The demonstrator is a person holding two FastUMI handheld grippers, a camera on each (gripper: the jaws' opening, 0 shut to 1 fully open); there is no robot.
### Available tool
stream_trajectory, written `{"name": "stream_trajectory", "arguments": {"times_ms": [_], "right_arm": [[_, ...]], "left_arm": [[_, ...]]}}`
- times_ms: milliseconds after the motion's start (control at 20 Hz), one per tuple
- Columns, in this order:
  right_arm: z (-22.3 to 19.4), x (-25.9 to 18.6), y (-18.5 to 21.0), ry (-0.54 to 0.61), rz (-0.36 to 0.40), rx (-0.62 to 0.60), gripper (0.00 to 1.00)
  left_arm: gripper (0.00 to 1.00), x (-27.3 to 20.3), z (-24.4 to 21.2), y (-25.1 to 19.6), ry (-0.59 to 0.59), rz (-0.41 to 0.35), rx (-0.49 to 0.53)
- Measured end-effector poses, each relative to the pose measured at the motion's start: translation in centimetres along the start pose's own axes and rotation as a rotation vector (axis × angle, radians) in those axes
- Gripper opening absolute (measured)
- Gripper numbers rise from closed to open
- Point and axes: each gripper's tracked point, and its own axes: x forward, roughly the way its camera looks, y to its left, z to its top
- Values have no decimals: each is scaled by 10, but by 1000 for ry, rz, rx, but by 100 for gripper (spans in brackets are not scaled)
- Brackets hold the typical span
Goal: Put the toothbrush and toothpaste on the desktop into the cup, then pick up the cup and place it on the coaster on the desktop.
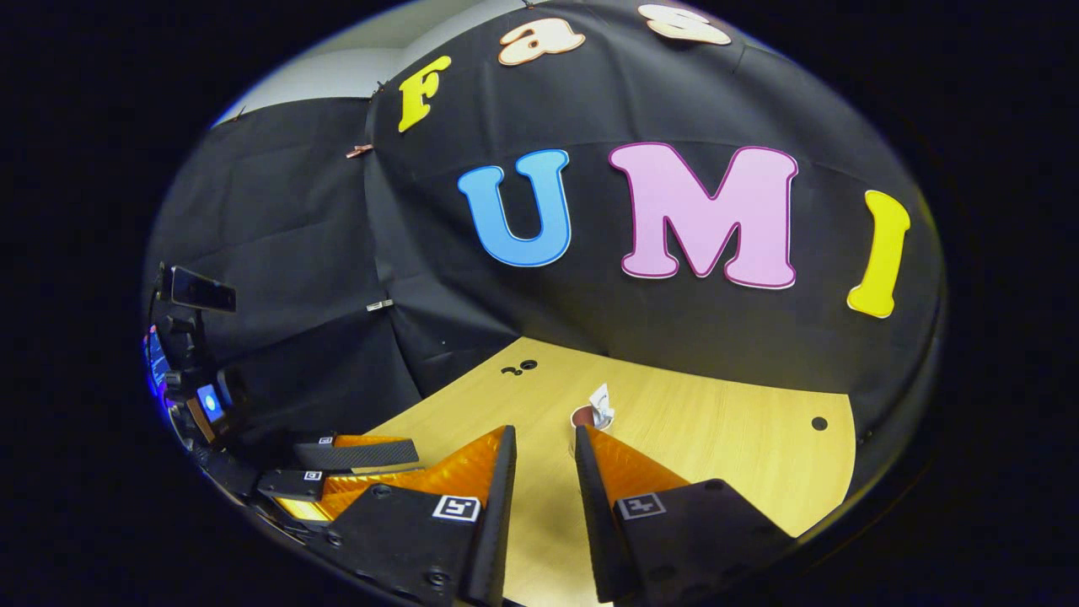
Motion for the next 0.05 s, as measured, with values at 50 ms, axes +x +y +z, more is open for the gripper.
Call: {"name": "stream_trajectory", "arguments": {"times_ms": [50], "right_arm": [[-3,-3,1,1,9,-5,44]], "left_arm": [[69,-2,2,-6,-14,-3,-2]]}}
